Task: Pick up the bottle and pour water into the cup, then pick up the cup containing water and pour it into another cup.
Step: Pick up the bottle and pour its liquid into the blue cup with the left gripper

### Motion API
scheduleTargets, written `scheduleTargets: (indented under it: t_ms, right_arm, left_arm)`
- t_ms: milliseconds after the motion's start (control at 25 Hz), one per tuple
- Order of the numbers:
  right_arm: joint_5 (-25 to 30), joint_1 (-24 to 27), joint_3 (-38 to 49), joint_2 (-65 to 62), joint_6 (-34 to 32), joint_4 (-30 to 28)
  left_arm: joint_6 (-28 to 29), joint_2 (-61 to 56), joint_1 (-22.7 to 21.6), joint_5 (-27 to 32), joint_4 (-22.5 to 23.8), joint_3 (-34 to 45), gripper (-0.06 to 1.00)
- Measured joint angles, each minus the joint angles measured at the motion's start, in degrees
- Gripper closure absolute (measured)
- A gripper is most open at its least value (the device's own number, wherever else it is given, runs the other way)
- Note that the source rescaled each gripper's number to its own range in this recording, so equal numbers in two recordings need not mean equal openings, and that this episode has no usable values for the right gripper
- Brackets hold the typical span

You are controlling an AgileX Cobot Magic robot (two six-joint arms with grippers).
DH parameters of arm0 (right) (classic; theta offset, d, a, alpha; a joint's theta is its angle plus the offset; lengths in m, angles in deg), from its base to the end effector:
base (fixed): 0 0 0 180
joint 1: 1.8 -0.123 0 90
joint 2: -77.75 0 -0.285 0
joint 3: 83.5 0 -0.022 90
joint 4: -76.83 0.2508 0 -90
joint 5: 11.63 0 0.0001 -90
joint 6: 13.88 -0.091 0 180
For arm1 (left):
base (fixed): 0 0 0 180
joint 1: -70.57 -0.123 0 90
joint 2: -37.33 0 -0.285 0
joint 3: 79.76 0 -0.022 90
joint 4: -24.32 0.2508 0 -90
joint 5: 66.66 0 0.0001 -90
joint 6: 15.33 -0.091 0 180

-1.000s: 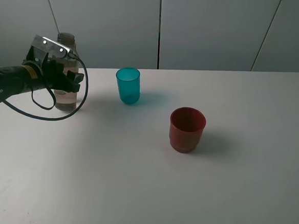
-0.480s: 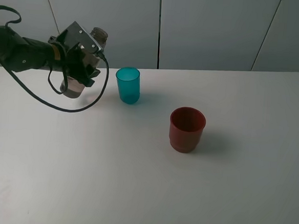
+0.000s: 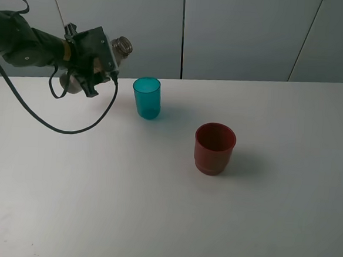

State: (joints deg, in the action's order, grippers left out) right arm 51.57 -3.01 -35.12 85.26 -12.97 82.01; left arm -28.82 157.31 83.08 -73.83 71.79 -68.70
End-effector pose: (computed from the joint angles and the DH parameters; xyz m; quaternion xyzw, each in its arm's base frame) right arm -0.0081 0.0072 0.2751 -0.0188 0.8609 0.0464 0.5062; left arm 0.4074 -0.0989 0.1682 0.5481 0.7025 0.1472 0.4294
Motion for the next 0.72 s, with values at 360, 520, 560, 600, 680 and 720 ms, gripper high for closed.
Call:
scheduleTargets:
  t_ms: [360, 520, 560, 600, 680, 720]
  right_arm:
    - [0.0, 0.0, 0.0, 0.0, 0.0, 0.0]
    - [0.0, 0.0, 0.0, 0.0, 0.0, 0.0]
    - [0.0, 0.0, 0.0, 0.0, 0.0, 0.0]
    - [0.0, 0.0, 0.0, 0.0, 0.0, 0.0]
    - [0.0, 0.0, 0.0, 0.0, 0.0, 0.0]
    - [0.0, 0.0, 0.0, 0.0, 0.0, 0.0]
  left_arm:
    - [0.0, 1.2, 0.48, 0.87, 7.84, -0.23, 0.91]
    - [0.0, 2.34, 0.86, 1.22, 11.56, -1.23, 0.91]
    - [0.0, 2.38, 0.99, 1.22, 11.98, -1.94, 0.91]
    - [0.0, 2.48, 1.1, 1.22, 12.23, -2.61, 0.91]
    - [0.0, 2.88, 1.22, 1.58, 12.5, -4.27, 0.91]
    - [0.0, 3.13, 1.34, 1.73, 12.59, -5.22, 0.91]
